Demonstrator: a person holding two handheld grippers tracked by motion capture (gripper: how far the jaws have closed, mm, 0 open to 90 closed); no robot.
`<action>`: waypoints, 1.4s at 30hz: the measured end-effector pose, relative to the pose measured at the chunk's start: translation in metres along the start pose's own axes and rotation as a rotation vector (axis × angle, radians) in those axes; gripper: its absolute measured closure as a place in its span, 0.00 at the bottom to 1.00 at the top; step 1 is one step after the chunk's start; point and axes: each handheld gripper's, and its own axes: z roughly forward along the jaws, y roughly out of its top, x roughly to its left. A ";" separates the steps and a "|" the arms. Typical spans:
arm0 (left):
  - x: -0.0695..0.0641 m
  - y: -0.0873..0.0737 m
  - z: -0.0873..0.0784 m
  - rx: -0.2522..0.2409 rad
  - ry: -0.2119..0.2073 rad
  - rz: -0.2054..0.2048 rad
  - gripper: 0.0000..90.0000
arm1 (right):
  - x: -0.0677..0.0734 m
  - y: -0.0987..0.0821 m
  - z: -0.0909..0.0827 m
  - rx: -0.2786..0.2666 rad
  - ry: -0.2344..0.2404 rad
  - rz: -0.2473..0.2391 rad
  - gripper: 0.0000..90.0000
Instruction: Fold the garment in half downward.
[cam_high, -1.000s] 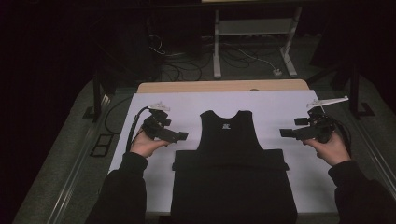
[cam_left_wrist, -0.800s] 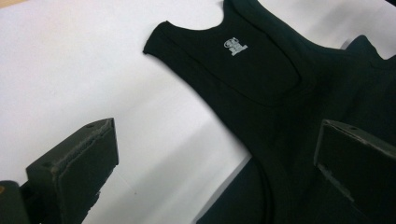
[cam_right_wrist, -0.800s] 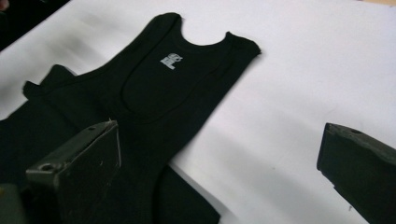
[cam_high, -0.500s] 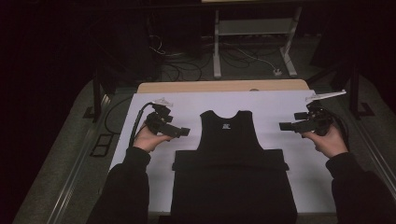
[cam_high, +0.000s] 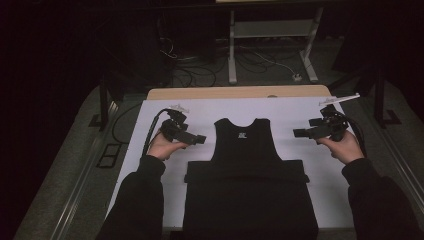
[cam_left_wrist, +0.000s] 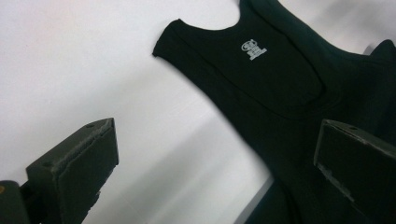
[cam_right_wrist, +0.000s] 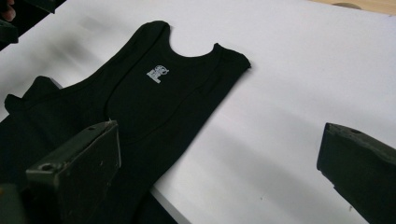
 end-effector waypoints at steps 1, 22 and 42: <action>0.001 0.000 0.001 -0.003 0.000 -0.001 0.00 | 0.000 0.000 0.001 -0.002 0.001 0.003 0.00; 0.002 0.000 0.030 -0.010 -0.033 -0.035 0.00 | -0.006 -0.002 0.038 0.022 0.040 0.031 0.00; -0.008 0.001 0.060 0.035 -0.071 -0.023 0.00 | 0.002 -0.004 0.068 0.069 0.031 0.014 0.00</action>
